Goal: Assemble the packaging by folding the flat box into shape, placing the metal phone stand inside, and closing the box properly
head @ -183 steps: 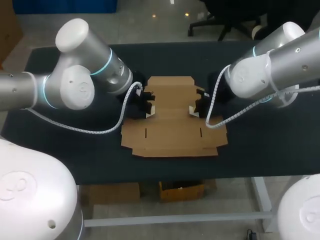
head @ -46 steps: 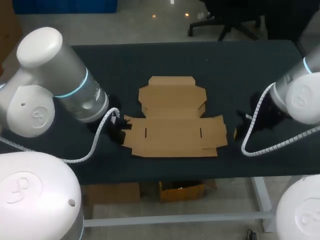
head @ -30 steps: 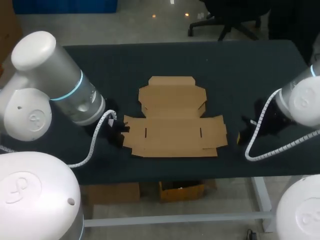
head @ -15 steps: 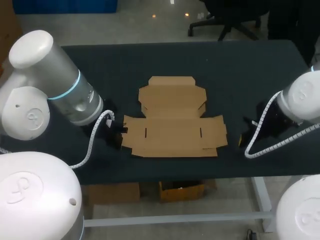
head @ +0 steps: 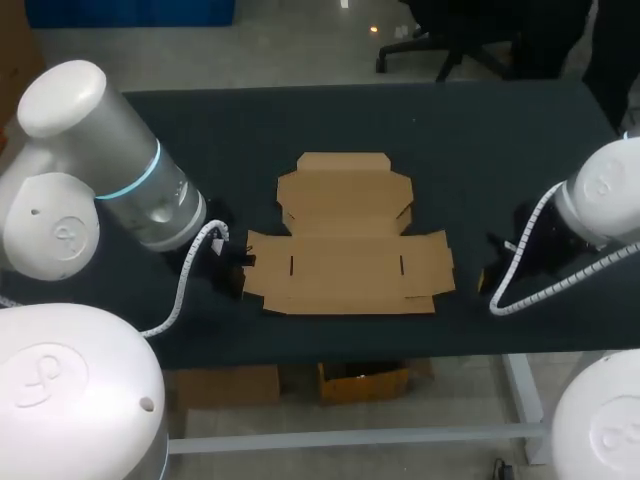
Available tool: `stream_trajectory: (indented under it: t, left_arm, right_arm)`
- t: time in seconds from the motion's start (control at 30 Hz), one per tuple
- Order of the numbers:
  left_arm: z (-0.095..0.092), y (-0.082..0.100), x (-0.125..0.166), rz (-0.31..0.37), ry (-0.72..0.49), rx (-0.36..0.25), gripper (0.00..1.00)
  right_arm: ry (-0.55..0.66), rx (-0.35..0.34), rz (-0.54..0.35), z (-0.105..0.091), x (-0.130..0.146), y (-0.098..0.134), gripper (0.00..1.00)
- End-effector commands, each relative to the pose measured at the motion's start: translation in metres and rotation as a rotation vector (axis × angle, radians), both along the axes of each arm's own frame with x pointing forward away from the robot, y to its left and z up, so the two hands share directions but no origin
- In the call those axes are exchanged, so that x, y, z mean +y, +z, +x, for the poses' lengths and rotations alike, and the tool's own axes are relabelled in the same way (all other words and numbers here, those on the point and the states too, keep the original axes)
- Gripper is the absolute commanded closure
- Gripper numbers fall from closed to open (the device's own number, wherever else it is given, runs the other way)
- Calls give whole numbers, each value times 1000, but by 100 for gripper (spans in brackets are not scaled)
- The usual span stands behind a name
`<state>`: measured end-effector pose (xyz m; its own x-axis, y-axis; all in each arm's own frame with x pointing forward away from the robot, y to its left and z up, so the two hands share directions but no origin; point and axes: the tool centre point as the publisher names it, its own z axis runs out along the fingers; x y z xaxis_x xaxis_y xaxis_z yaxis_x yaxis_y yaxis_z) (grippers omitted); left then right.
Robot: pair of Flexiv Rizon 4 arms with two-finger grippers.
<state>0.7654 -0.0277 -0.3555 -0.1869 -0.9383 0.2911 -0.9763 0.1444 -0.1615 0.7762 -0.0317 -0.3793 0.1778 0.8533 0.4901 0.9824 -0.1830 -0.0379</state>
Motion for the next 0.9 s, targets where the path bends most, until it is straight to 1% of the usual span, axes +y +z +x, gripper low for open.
stream_trajectory:
  t: [0.03, 0.1, 0.2, 0.27, 0.43, 0.63, 0.73, 0.9]
  left_arm:
    - [-1, -2, 3, 2, 2, 3, 100]
    - [-4, -2, 4, 6, 5, 3, 100]
    - [-8, -2, 6, -9, 5, -11, 100]
    - [-10, -3, 7, -18, 7, -9, 100]
    - [-11, -11, 7, -60, 6, -2, 100]
    - [-11, -19, 5, -94, 11, 10, 100]
    - [-9, -24, 0, -96, 19, 10, 100]
    - [-4, -33, -11, -80, 20, 19, 100]
  right_arm:
    - [-3, 9, 4, 3, -3, -3, 100]
    - [-5, 7, 6, 3, -3, -3, 100]
    - [-1, 3, 10, 1, -1, -5, 100]
    - [3, 2, 11, 0, 1, -7, 100]
    - [19, 15, 23, -1, 4, -16, 100]
    - [33, 20, 47, 0, 5, -24, 100]
    - [38, 18, 52, 1, 7, -27, 100]
    - [46, 21, 63, 3, 10, -29, 100]
